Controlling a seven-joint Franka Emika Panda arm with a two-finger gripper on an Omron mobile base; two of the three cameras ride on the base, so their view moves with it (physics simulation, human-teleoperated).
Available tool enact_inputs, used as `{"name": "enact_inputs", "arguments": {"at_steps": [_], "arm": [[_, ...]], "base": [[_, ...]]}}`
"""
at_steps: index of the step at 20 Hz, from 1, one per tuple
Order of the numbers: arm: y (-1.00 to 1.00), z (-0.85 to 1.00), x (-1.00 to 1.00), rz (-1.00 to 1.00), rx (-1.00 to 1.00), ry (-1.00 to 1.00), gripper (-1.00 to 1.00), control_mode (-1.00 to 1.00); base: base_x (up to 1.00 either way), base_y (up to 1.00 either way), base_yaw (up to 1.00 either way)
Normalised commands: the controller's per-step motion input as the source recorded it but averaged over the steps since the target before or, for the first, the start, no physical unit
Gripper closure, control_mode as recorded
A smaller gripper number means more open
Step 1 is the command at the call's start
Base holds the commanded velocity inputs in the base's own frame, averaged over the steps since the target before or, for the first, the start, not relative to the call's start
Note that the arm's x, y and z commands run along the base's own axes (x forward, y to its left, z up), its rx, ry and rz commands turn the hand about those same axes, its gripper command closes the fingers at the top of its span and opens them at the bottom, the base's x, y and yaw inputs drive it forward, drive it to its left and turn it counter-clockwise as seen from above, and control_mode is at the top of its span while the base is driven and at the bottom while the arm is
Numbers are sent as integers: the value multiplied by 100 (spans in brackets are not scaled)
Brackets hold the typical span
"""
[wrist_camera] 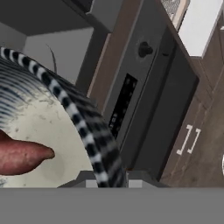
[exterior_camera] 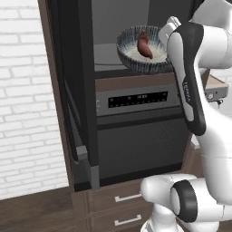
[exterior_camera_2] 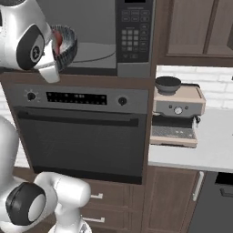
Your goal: Pick the potato from the sink and place it in the bowl. Then pick the bowl and place it in the microwave. Then close the microwave door and press the start button.
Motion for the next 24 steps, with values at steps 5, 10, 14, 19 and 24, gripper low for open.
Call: {"name": "enact_inputs", "arguments": {"at_steps": [5,10,14,19,24], "arm": [[0,33,100,-15,2,-6,100,-100],[22,-15,100,-20,0,7,100,-100],[29,-72,100,-23,0,19,100,-100],[16,-39,93,-16,0,7,100,-100],[20,0,8,-4,0,-6,-100,-100]], "base": [[0,0,0],[0,0,0],[0,0,0],[0,0,0],[0,0,0]]}}
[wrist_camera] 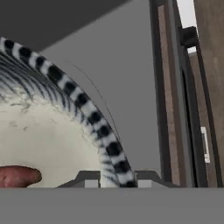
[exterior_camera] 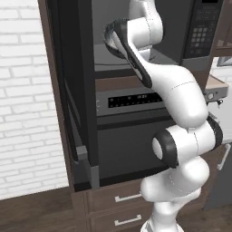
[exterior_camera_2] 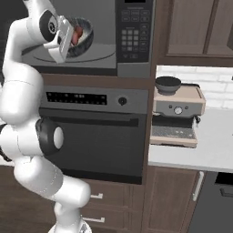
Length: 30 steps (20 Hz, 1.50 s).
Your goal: Pick the potato from the sink and place it in the bowl. Then pick the bowl and place it in the microwave. Then close the microwave door and press the start button.
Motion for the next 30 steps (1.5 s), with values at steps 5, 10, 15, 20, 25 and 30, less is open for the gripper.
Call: {"name": "enact_inputs", "arguments": {"at_steps": [5,10,15,20,25,30], "arm": [[0,-4,-92,0,4,-10,-100,-100],[-5,-17,-100,0,1,-17,-100,-100],[-1,-71,-100,11,-1,-6,-100,-100],[1,-100,-100,23,-12,0,-100,-100],[21,-100,-100,29,-19,0,-100,-100],[98,-94,-39,1,-14,-1,-100,-100]], "base": [[0,0,0],[0,0,0],[0,0,0],[0,0,0],[0,0,0],[0,0,0]]}}
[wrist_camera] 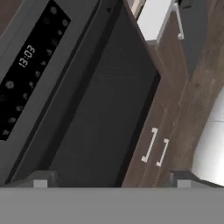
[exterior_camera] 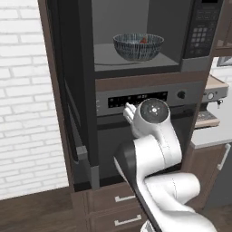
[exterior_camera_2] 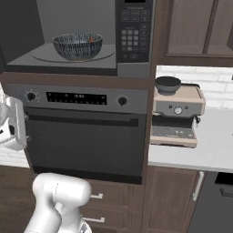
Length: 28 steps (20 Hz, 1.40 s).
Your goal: Pick the potato from the sink and place it in the bowl. Then pick the bowl and place it in the microwave. Then close the microwave door and press the start button.
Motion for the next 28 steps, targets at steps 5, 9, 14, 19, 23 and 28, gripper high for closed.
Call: {"name": "enact_inputs", "arguments": {"at_steps": [5,9,14,19,23,28], "arm": [[63,-51,-70,0,-6,-2,-100,-100],[52,-57,-67,0,-5,-3,-100,-100],[22,-69,-99,8,-4,-14,-100,-100],[73,-39,-58,14,-6,-27,-100,-100],[100,-6,-25,10,-17,-35,-100,-100],[100,36,12,-4,-16,-23,-100,-100]], "base": [[0,0,0],[0,0,0],[0,0,0],[0,0,0],[0,0,0],[0,0,0]]}}
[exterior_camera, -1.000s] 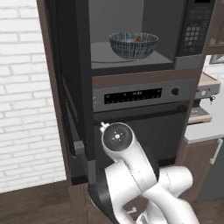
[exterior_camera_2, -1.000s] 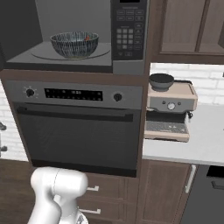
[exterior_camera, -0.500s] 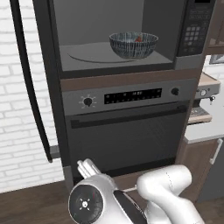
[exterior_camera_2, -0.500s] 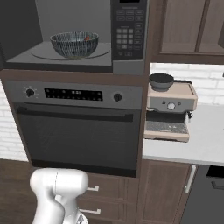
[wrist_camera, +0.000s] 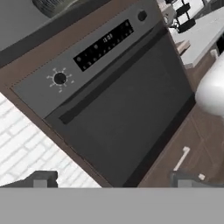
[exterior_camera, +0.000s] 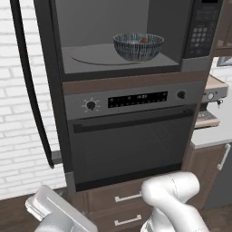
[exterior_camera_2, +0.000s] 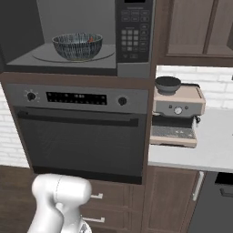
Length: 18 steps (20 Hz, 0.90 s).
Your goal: Pick the potato from the sink and place it in the bowl. Then pick the bowl and place it in the microwave. Then close the microwave door and press the start button.
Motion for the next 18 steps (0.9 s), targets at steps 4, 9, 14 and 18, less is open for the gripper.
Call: {"name": "enact_inputs", "arguments": {"at_steps": [4,9,14,18], "arm": [[100,58,15,-14,-11,-14,-100,-100],[70,88,0,-16,-1,-3,-100,-100],[-19,93,0,-7,3,-3,-100,-100],[-82,64,0,-8,14,0,-100,-100]], "base": [[0,0,0],[0,0,0],[0,0,0],[0,0,0]]}}
